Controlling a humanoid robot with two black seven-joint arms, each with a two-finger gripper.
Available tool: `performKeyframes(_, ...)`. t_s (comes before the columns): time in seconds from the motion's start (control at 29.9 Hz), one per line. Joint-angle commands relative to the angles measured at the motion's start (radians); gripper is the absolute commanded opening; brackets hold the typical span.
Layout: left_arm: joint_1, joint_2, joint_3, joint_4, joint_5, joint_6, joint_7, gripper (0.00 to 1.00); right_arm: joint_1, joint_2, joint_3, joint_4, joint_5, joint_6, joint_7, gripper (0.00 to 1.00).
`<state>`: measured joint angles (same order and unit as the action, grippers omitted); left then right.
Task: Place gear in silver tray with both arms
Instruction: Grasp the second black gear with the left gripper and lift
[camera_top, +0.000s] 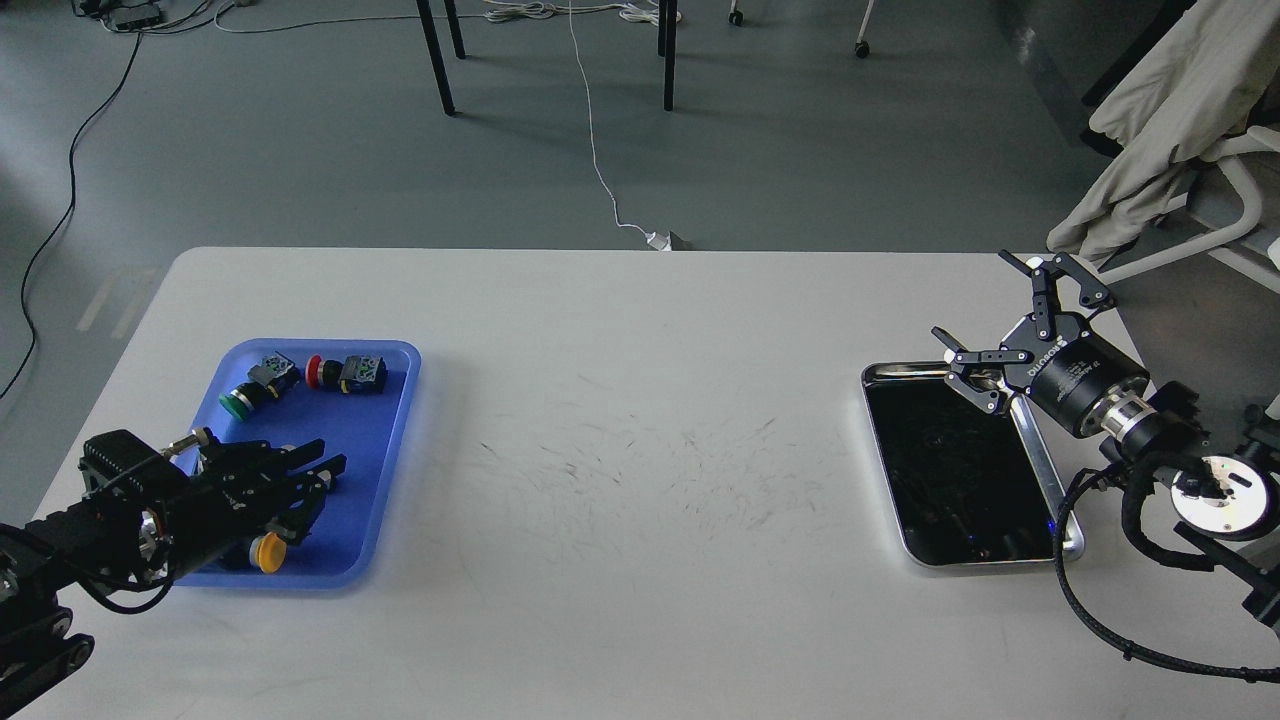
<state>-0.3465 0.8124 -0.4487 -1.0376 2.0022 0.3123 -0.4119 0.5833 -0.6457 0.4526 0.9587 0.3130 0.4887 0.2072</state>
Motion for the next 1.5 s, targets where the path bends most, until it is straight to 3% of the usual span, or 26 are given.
performKeyframes(0.0, -0.028, 0.046, -0.001, -0.045, -0.005, -0.015, 0.001, 0.23, 0.004, 0.001, 0.000, 0.000, 0.000, 0.000, 0.000, 0.98)
performKeyframes(0.1, -0.028, 0.070, -0.001, -0.071, -0.006, -0.021, 0.001, 0.25, 0.004, 0.001, 0.000, 0.000, 0.000, 0.000, 0.000, 0.98)
performKeyframes(0.37, 0.000, 0.062, 0.016, -0.110, -0.006, 0.004, 0.002, 0.73, 0.004, 0.001, 0.001, 0.000, -0.005, 0.000, 0.000, 0.98)
performKeyframes(0.53, 0.006, 0.062, 0.062, -0.101, -0.008, 0.004, 0.002, 0.85, 0.004, 0.001, 0.001, 0.000, -0.006, 0.000, 0.000, 0.98)
performKeyframes(0.64, 0.008, 0.060, 0.068, -0.087, -0.013, -0.001, 0.001, 0.86, 0.004, 0.001, 0.001, -0.003, -0.006, 0.000, 0.000, 0.98)
performKeyframes(0.84, 0.001, 0.047, 0.076, -0.042, -0.023, -0.012, -0.002, 0.76, 0.003, 0.001, 0.001, -0.003, -0.006, 0.000, 0.000, 0.98)
performKeyframes(1.0, -0.006, 0.047, 0.074, -0.032, -0.054, -0.074, -0.037, 0.75, 0.003, 0.001, 0.001, -0.003, -0.006, 0.000, 0.000, 0.98)
performKeyframes(1.17, -0.008, 0.047, 0.074, -0.030, -0.091, -0.085, -0.059, 0.72, 0.003, 0.001, 0.001, -0.005, -0.011, 0.000, 0.000, 0.98)
performKeyframes(1.47, -0.011, 0.036, 0.076, -0.026, -0.082, -0.110, -0.064, 0.51, 0.003, 0.003, 0.001, -0.006, -0.011, 0.000, 0.000, 0.98)
